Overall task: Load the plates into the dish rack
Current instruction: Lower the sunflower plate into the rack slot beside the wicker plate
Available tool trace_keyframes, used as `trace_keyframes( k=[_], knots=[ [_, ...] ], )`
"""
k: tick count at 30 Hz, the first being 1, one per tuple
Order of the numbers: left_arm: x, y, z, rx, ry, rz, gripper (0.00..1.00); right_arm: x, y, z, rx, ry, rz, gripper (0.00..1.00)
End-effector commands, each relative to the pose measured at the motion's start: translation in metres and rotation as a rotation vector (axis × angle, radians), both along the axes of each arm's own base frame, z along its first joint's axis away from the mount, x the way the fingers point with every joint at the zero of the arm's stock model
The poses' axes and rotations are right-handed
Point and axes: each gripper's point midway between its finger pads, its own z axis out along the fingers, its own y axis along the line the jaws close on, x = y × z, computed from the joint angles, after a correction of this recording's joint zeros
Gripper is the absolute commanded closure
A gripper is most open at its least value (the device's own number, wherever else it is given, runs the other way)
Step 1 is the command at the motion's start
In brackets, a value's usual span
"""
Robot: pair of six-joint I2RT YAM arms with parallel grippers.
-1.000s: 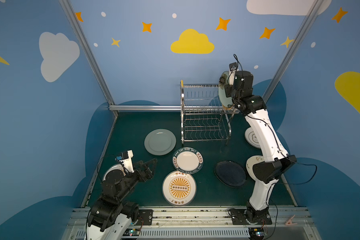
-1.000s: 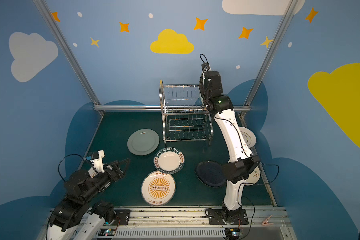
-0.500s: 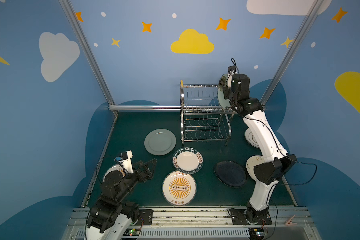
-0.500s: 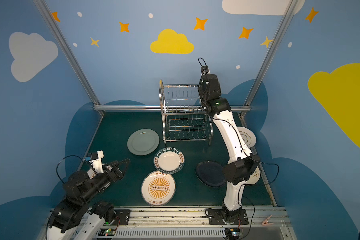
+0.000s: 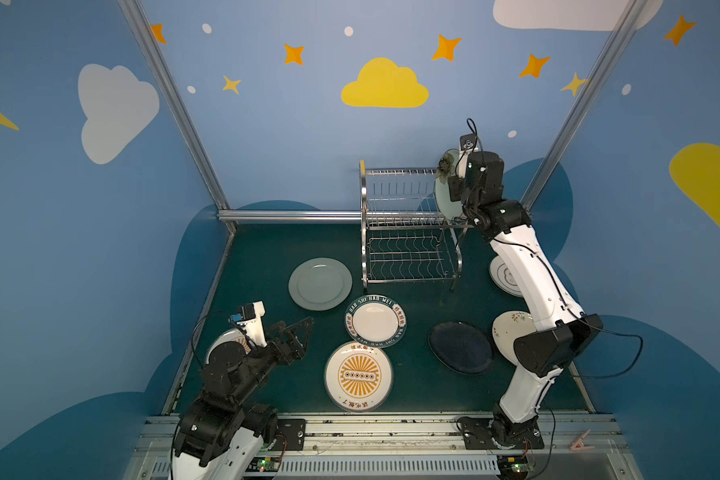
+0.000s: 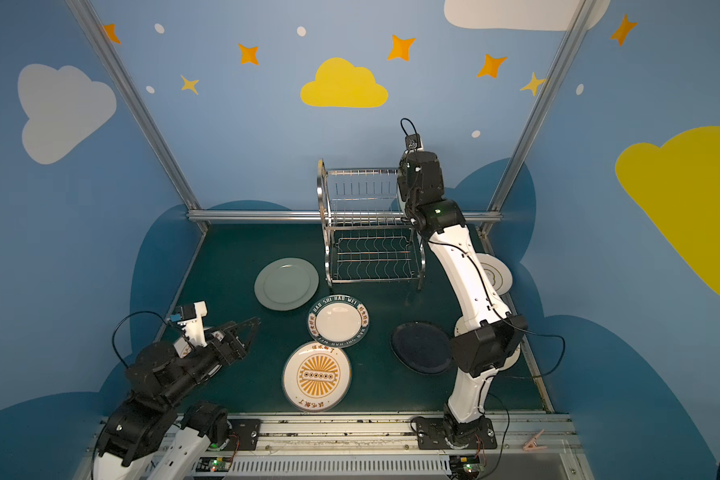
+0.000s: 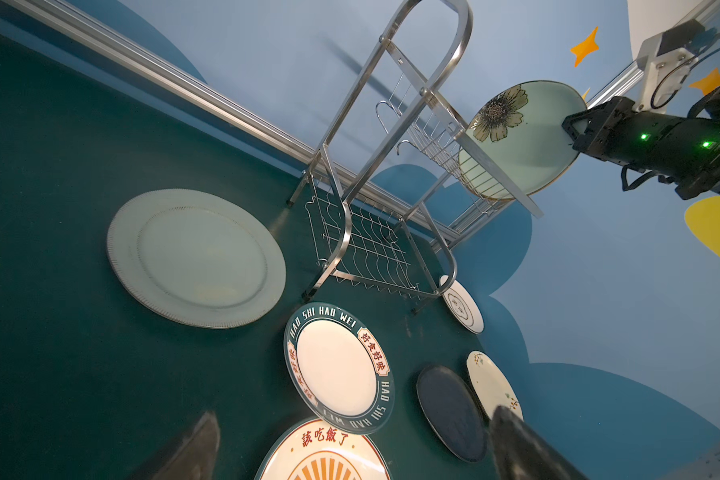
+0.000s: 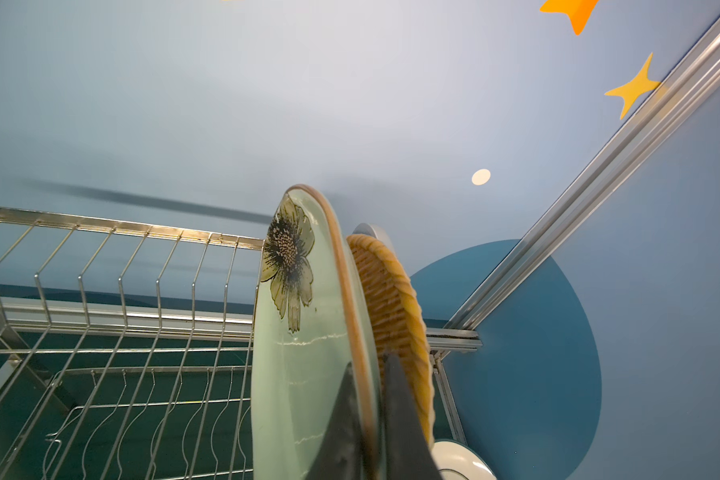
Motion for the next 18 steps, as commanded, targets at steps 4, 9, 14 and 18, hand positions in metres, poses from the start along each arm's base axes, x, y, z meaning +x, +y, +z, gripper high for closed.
trace_keyframes(
  k=[4,9,14,18],
  knots=[
    [-0.001,0.0,0.004,0.006,-0.032,-0.004,0.0,-0.023,0.011,0.034,0.075,-0.047,0.042,1.0],
    [-0.001,0.001,0.004,0.004,-0.031,-0.002,0.0,-0.02,0.017,0.037,0.032,-0.054,0.028,1.0],
    [-0.001,0.001,0.003,0.007,-0.03,0.002,0.0,-0.013,0.021,0.043,-0.018,-0.074,0.008,1.0],
    [-0.001,0.001,0.003,0.006,-0.028,0.001,0.0,-0.007,0.022,0.052,-0.068,-0.103,-0.028,1.0]
  ],
)
